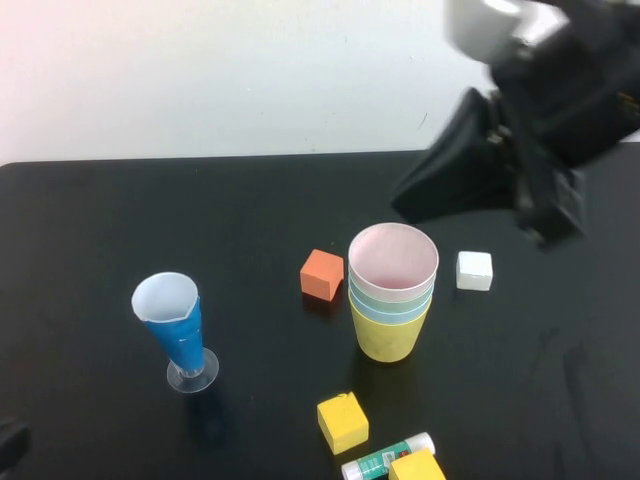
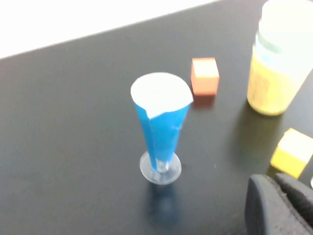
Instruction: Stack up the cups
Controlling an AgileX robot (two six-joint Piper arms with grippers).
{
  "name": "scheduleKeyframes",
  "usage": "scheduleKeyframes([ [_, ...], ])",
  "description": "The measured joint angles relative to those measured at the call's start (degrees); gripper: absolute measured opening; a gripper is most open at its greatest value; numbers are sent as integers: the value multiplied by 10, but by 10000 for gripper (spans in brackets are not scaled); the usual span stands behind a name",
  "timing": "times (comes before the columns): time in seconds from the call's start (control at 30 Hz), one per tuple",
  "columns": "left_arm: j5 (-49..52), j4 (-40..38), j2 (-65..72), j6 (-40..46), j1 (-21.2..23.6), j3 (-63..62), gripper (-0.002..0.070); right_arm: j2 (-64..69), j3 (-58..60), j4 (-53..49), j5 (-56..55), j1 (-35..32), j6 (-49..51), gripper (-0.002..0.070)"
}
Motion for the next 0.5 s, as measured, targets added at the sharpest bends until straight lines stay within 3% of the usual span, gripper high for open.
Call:
scheduleKeyframes([
  [0.23, -2, 45, -123, -39, 0, 33, -1, -162, 164, 25, -131, 0, -67, -1],
  [0.5, 30, 46, -141, -42, 0, 52, -1, -329, 363, 110, -292, 0, -210, -1],
])
